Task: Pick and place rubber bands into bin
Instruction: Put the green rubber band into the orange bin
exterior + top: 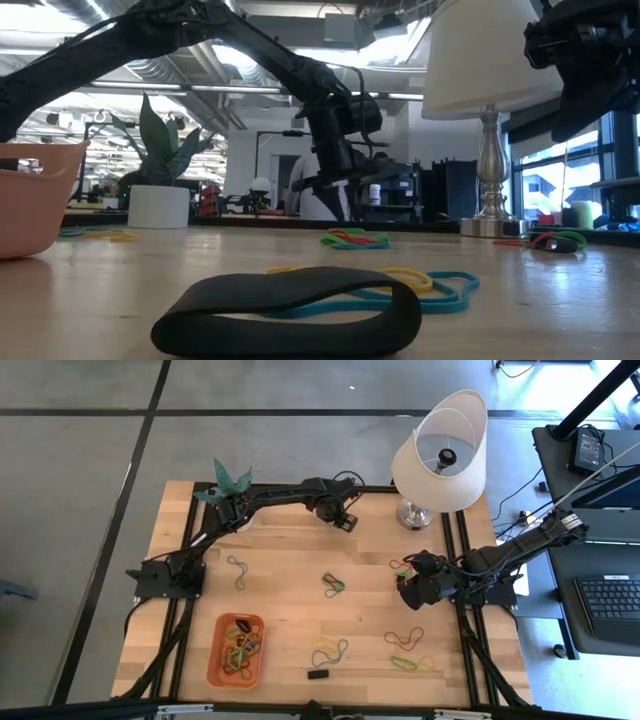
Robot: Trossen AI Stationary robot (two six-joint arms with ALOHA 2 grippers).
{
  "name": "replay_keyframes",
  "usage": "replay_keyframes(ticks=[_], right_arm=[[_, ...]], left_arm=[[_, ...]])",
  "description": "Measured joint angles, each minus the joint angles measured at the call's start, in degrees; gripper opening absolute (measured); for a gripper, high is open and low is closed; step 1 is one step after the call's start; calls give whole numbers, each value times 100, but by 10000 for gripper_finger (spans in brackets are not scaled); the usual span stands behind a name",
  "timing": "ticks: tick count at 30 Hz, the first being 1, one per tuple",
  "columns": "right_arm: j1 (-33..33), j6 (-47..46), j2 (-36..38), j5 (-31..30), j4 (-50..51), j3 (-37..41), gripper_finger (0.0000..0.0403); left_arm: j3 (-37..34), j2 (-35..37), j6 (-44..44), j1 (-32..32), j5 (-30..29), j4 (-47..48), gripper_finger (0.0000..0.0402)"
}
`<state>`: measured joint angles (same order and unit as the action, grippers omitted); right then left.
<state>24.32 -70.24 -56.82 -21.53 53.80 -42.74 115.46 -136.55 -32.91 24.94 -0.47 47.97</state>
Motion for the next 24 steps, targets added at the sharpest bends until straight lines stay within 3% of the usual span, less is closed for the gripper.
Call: replay_keyframes(ticks=[6,11,14,19,24], right_arm=[[0,47,0,3,0,0,0],[1,319,0,18,-59,0,0],[0,404,-2,69,-70,0,0],[2,657,-2,225,-109,2,0],[0,849,-2,230,-123,2,0]], left_arm=[[0,0,-747,-155,52,-314,132],[2,-80,-563,-266,-472,-433,132],[0,-171,-907,-293,-379,-489,131],[30,-259,-1168,-390,-805,-533,131],[37,-307,-851,-450,-1085,-328,120]])
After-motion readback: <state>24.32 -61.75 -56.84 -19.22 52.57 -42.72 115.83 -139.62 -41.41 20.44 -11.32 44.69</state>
